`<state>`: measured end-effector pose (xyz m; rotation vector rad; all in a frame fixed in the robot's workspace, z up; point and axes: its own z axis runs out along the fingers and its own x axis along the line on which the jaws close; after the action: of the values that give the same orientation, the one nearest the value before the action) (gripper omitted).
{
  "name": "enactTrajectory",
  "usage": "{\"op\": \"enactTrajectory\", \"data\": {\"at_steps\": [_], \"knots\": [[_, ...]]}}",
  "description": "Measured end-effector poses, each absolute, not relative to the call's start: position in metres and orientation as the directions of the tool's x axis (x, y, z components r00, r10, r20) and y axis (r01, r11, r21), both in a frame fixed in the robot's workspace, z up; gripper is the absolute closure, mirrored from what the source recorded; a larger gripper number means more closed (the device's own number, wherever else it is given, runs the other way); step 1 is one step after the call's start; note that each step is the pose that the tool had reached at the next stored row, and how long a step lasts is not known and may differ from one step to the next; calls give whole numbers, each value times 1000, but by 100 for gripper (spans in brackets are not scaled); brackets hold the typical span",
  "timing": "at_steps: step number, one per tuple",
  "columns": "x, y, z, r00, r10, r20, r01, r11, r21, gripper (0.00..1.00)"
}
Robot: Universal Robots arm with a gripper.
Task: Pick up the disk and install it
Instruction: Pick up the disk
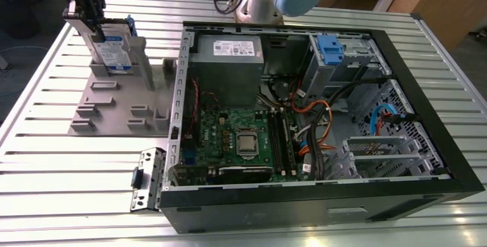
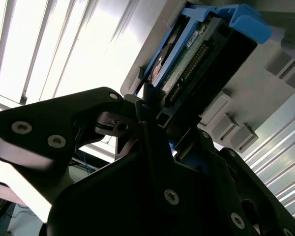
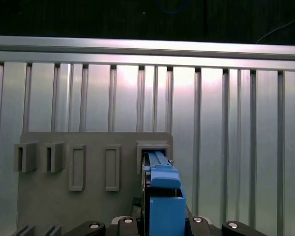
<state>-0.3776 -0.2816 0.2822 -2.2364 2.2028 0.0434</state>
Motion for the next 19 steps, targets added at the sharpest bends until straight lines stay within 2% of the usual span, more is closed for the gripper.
{"op": "enactTrajectory", "data": {"at_steps": [10, 19], "knots": [[-378, -282, 283, 15, -1000, -22, -1000, -15, 18, 64], [-378, -282, 297, 15, -1000, -22, -1000, -15, 18, 64]]}}
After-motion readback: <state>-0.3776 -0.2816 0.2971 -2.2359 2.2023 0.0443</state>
